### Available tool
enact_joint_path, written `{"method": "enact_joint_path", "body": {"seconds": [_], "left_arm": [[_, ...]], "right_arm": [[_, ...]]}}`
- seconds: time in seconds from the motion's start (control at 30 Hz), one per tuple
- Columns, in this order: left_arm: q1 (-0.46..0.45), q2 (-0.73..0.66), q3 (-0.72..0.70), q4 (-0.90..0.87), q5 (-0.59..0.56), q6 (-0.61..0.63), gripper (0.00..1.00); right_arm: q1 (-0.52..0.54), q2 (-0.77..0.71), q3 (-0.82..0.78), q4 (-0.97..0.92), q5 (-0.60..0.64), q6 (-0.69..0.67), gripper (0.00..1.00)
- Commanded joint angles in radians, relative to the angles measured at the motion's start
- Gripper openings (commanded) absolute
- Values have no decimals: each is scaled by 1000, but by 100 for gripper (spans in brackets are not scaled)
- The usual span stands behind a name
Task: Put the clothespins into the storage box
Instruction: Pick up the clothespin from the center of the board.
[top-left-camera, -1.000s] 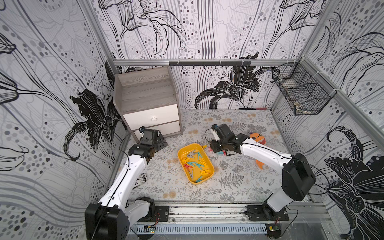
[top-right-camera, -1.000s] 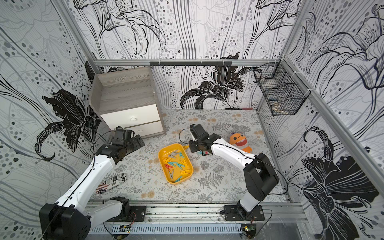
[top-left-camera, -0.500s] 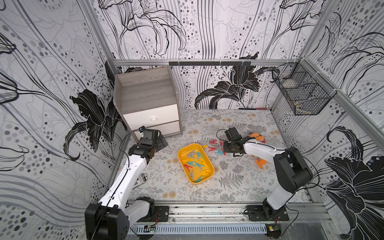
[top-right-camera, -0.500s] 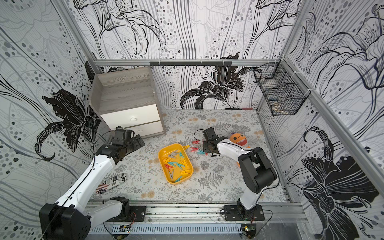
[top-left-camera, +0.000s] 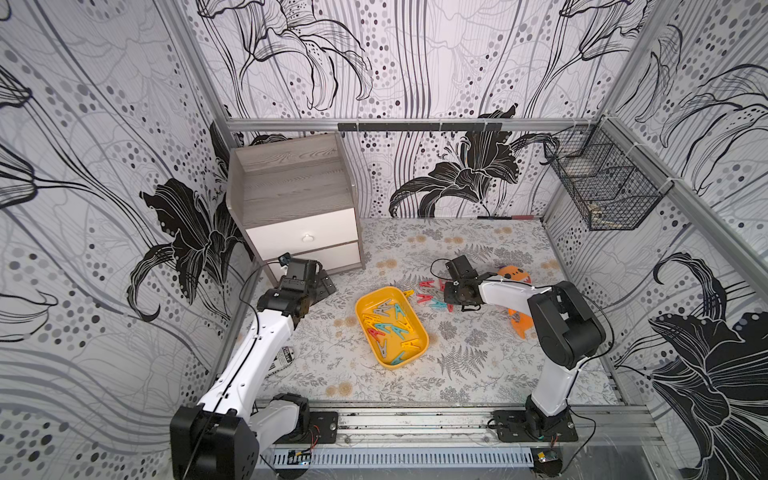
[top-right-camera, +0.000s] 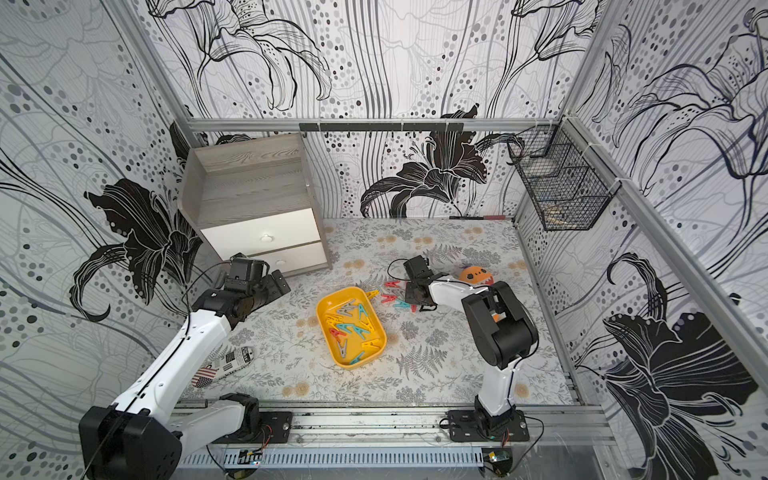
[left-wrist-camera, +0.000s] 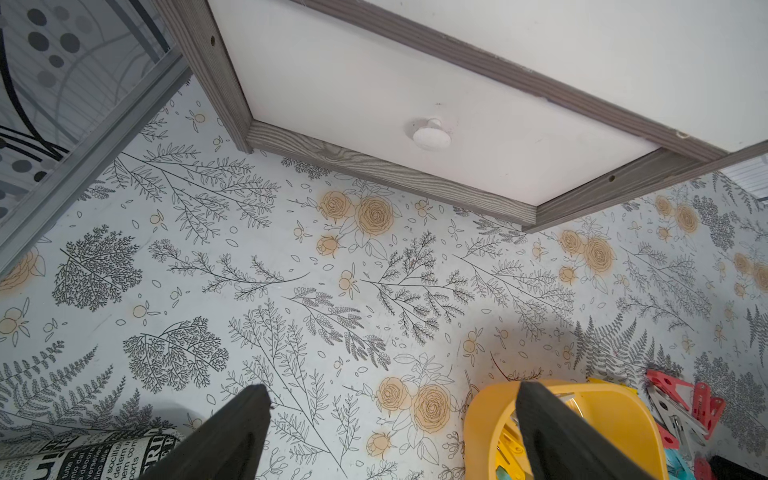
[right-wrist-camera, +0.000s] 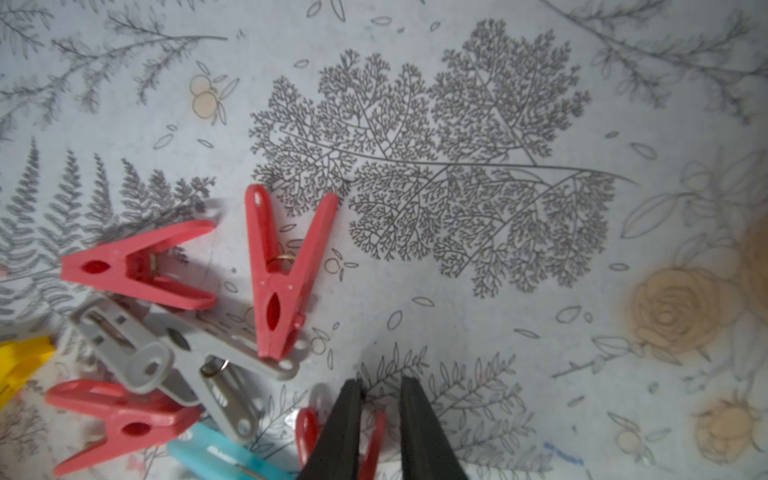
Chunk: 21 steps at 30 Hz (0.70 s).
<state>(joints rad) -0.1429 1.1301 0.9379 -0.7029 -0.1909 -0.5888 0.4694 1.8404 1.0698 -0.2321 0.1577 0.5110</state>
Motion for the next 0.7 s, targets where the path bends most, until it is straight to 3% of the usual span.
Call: {"method": "enact_joint_path", "body": {"seconds": [0.0,0.43,0.53,0.67], "left_arm": [[5,-16,-9,34,1,14,97],[5,-15,6,33,5,9,97],[5,-9,7,36,4,8,97],[5,6,13,42,8,0,97]], "right_arm": [[-5,12,-12,-6,-6,10,15],[2,-201,39,-103,-19,-63,6],[63,-250,84,-131,-41,-97,6],[225,-234,181,-171,-58,-137,6]]}}
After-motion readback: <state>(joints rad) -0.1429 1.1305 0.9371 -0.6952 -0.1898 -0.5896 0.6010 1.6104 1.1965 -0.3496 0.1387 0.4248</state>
